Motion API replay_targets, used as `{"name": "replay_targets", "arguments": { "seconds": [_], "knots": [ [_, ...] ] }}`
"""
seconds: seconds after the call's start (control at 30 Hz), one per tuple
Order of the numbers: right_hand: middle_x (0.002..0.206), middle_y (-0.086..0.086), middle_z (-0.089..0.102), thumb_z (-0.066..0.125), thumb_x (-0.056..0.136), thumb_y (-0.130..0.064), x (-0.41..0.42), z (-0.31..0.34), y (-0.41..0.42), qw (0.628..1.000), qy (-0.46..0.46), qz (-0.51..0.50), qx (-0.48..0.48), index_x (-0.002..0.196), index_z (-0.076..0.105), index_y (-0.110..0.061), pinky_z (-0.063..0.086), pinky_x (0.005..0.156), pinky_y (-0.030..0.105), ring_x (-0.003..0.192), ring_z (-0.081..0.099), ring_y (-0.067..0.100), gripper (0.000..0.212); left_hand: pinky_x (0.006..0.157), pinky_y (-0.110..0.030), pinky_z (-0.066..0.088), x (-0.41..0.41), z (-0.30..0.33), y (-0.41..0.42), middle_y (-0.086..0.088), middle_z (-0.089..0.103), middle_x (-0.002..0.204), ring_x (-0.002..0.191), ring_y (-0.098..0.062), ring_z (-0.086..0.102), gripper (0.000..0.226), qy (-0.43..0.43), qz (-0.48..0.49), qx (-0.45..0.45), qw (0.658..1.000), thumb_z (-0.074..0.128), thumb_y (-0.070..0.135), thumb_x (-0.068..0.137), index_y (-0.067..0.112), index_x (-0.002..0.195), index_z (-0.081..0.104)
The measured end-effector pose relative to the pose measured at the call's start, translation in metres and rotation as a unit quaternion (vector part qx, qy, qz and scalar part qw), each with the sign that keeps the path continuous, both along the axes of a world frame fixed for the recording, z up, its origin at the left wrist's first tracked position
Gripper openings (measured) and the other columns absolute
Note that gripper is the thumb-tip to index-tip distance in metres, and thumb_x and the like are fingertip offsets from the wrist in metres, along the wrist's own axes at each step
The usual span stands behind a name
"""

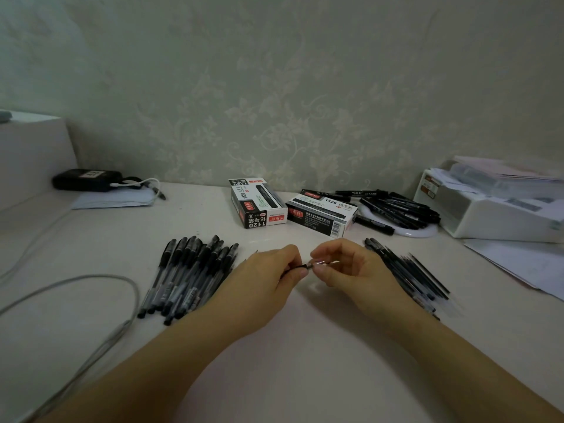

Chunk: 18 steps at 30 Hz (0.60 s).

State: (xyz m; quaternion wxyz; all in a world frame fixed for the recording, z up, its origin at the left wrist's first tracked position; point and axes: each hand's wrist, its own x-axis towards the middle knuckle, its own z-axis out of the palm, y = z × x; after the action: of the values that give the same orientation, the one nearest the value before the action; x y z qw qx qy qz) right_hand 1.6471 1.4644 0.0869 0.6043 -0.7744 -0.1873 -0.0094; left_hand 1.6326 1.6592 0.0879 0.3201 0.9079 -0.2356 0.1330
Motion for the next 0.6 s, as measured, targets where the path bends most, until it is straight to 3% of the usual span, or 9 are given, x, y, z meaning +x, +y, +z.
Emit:
{"name": "replay_targets", "arguments": {
  "seconds": [0.13, 0.27, 0.47, 0.6],
  "knots": [
    [0.086, -0.003, 0.075, 0.072, 0.077, -0.046, -0.0015, -0.0006, 0.0018, 1.0, 0.018, -0.017, -0.005, 0.09, 0.073, -0.031, 0.052, 0.069, 0.017, 0.076, 0.068, 0.007, 0.02, 0.068, -0.038, 0.049, -0.001, 0.0007, -0.0012, 0.01, 0.058, 0.079, 0.074, -0.006, 0.054, 0.017, 0.003, -0.004, -0.001, 1.0, 0.046, 0.042, 0.097, 0.027, 0.092, 0.054],
    [0.079, 0.002, 0.075, 0.072, 0.086, -0.024, 0.0006, -0.0008, 0.0004, 1.0, 0.02, -0.014, 0.003, 0.083, 0.074, -0.024, 0.051, 0.065, 0.018, 0.071, 0.066, 0.008, 0.003, 0.07, -0.04, 0.049, -0.001, 0.0009, -0.002, 0.01, 0.058, 0.079, 0.074, -0.008, 0.054, 0.017, 0.007, -0.007, 0.001, 1.0, 0.046, 0.041, 0.097, 0.027, 0.091, 0.053],
    [0.075, 0.0, 0.073, 0.072, 0.087, -0.009, 0.0014, 0.0, 0.0003, 1.0, 0.019, -0.003, 0.023, 0.089, 0.073, -0.018, 0.052, 0.067, 0.018, 0.071, 0.065, 0.007, 0.009, 0.064, -0.038, 0.048, -0.0018, 0.0015, -0.0023, 0.01, 0.054, 0.07, 0.066, -0.007, 0.05, 0.017, 0.016, -0.002, 0.002, 1.0, 0.043, 0.04, 0.099, 0.03, 0.088, 0.052],
    [0.078, -0.002, 0.072, 0.072, 0.086, -0.008, 0.0016, 0.0014, -0.0018, 1.0, 0.008, -0.016, 0.024, 0.09, 0.074, -0.021, 0.053, 0.073, 0.019, 0.076, 0.065, 0.009, 0.014, 0.064, -0.04, 0.048, -0.0023, 0.0037, -0.0011, 0.002, 0.058, 0.067, 0.064, -0.013, 0.053, 0.028, 0.031, 0.008, 0.006, 0.999, 0.035, 0.04, 0.1, 0.028, 0.087, 0.057]
  ]
}}
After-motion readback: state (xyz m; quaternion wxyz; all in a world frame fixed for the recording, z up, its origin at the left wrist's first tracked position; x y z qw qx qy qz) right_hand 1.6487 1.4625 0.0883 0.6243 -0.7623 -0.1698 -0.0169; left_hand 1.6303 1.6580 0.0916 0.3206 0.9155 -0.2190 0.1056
